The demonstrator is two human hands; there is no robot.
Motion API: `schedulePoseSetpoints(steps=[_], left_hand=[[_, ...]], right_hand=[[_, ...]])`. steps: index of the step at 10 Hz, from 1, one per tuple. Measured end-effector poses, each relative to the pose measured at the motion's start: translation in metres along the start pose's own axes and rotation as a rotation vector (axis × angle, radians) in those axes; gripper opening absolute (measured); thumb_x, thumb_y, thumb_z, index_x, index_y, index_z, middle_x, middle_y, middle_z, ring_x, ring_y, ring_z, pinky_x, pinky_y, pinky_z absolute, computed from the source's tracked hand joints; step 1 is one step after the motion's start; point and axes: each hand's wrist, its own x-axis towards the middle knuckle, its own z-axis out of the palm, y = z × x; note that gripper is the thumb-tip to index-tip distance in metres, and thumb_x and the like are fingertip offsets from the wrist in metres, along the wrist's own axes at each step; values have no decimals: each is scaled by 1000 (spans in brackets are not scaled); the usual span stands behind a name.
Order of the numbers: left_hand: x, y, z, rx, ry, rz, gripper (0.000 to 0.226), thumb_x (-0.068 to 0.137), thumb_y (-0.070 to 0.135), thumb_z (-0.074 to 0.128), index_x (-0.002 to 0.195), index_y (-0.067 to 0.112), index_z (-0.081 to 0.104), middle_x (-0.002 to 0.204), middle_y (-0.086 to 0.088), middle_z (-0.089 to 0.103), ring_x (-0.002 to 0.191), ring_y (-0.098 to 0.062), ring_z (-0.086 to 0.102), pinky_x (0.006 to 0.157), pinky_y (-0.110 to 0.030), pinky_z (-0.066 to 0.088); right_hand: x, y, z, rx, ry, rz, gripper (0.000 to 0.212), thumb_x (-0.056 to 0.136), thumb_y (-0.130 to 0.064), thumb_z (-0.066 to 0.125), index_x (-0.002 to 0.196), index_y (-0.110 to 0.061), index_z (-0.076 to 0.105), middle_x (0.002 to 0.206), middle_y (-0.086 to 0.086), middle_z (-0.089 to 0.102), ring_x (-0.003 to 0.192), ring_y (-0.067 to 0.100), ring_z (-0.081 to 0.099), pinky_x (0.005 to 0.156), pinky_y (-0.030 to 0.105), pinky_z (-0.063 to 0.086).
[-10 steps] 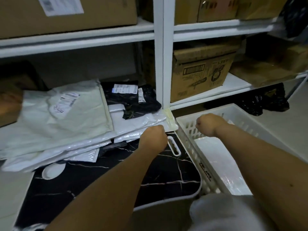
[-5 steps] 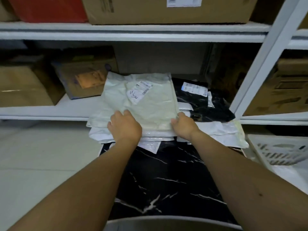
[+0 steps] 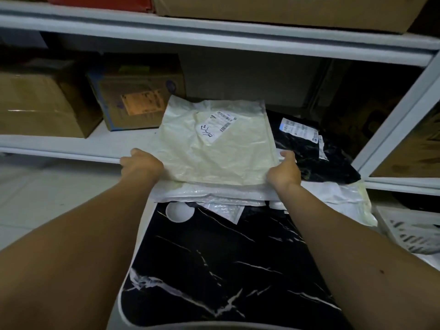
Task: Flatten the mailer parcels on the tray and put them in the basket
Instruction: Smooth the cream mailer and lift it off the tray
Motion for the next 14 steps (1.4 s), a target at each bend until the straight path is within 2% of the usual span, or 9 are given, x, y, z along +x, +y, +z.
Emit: schedulePoseSetpoints(steps=[1,3,4,5,6,7,8,10,14], left_hand=[[-1,-11,-2,69,-71,-1,54,96,21,40,143,2,20,145,-22,31,131,-39,34,105,-41,31],[-61,-17,6,45,9,153,55,89,21,51,138,15,27,142,-19,26,124,-40,41,100,-44,39],[-97,-7,7,24,37,300,51,86,12,52,133,19,32,136,-14,30,113,-39,51,84,-40,43],[-125,-4,0,17,88,396,55,86,1,46,137,18,35,148,-16,22,111,-39,54,79,-37,41],[-148,-10,-10,18,65,435,46,89,0,41,134,11,45,146,-19,30,118,-37,51,96,-38,41],[-180,-21,-17,121,32,445,34,90,6,50,124,6,52,129,-20,50,116,-34,54,94,-37,44],[-216,-29,-19,179,15,449,34,90,9,54,123,5,55,126,-18,55,116,-32,56,91,-36,46],[-288,-56,-9,393,-49,525,33,91,7,49,123,8,59,131,-11,55,121,-27,53,95,-33,44],[-335,-83,53,533,-284,632,28,91,7,46,115,9,61,123,-10,57,112,-26,56,88,-29,45]], right_hand=[[-10,-10,-4,108,6,-69,45,86,7,41,120,-20,52,96,-2,48,86,28,59,69,33,47],[-31,-50,-21,484,-20,54,35,88,2,39,98,-23,61,110,3,59,103,28,59,92,45,53],[-50,-69,-35,562,-52,65,32,92,-4,43,105,-19,67,105,3,63,93,26,61,89,47,54],[-76,-77,-60,608,-91,68,31,92,-3,42,113,-3,65,85,22,58,66,20,47,72,42,57],[-101,-66,-86,579,-60,74,31,90,-1,47,114,-4,65,84,14,59,67,19,48,66,36,49],[-122,-41,-109,420,-52,6,33,90,4,45,110,-6,68,84,0,60,68,15,49,73,34,46],[-137,-13,-121,322,35,32,27,89,-5,53,110,-8,70,107,7,67,88,20,59,87,36,50],[-191,49,-142,81,39,65,29,93,-11,51,115,-12,69,118,10,66,113,28,60,89,30,48],[-233,140,-143,-214,95,174,36,93,-6,44,119,-22,62,124,7,60,114,29,55,90,32,42]])
